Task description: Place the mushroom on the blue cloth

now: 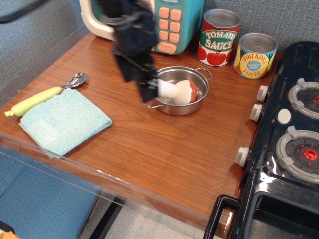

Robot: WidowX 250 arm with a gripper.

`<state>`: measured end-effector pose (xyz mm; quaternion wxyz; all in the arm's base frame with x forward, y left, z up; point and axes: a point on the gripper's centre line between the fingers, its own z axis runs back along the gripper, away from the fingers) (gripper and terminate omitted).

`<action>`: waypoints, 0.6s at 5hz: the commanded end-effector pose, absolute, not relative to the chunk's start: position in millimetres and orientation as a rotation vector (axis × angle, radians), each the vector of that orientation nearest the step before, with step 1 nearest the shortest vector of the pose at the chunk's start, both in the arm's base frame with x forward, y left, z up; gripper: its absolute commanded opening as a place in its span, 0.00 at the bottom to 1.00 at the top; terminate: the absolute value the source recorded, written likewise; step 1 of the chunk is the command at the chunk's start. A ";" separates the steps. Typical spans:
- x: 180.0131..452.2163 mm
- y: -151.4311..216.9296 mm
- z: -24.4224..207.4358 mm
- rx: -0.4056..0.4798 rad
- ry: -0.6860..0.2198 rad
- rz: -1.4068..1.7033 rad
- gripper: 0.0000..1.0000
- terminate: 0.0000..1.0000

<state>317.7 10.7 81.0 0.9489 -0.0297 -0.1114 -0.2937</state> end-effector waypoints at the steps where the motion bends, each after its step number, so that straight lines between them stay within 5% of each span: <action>1: 365.7 5.8 73.2 0.021 -0.251 -0.608 1.00 0.00; 3: 376.2 8.9 89.0 0.006 -0.296 -0.618 1.00 0.00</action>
